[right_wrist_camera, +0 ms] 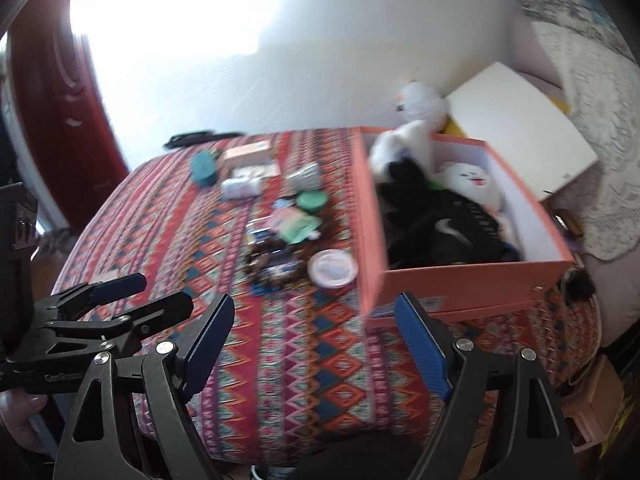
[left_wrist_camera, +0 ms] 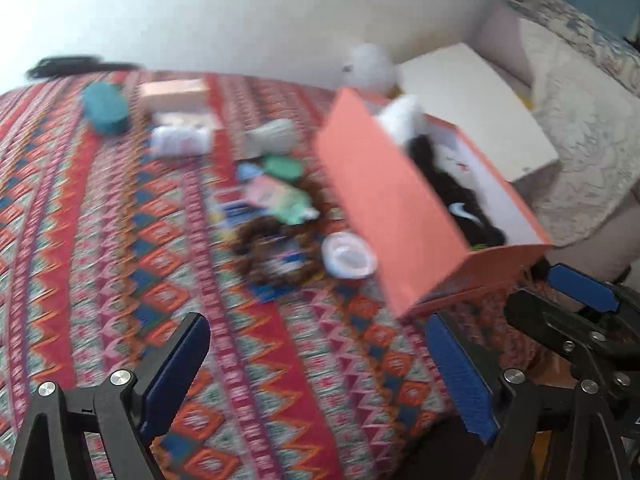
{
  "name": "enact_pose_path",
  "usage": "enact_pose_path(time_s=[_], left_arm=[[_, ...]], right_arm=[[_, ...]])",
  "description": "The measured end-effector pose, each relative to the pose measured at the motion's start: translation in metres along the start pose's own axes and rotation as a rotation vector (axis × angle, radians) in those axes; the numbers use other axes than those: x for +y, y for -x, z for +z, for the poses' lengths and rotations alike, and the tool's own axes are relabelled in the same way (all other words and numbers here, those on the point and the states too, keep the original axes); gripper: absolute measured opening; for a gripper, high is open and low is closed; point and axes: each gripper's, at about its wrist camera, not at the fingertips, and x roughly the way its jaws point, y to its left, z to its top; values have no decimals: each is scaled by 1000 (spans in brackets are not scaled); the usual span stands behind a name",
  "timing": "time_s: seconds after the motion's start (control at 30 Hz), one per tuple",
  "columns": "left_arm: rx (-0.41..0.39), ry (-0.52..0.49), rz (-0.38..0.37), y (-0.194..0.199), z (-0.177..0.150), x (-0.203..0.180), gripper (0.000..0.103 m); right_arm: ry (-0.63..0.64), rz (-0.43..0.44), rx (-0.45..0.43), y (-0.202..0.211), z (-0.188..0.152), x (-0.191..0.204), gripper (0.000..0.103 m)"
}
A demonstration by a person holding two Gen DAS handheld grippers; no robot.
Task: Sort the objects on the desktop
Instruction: 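Move both grippers back from the orange box to the pile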
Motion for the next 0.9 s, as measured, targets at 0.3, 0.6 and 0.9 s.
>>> enact_pose_path(time_s=[0.3,0.6,0.9], left_arm=[[-37,164,129,-10,32,99,102],[-51,271,269,-73,131,186,102],[48,345,368,-222,231,260,102]], right_arm=[[142,97,65,-73,29,70,86],[242,150,114,-205,97,108,88],[529,53,95,-331,157,146,88]])
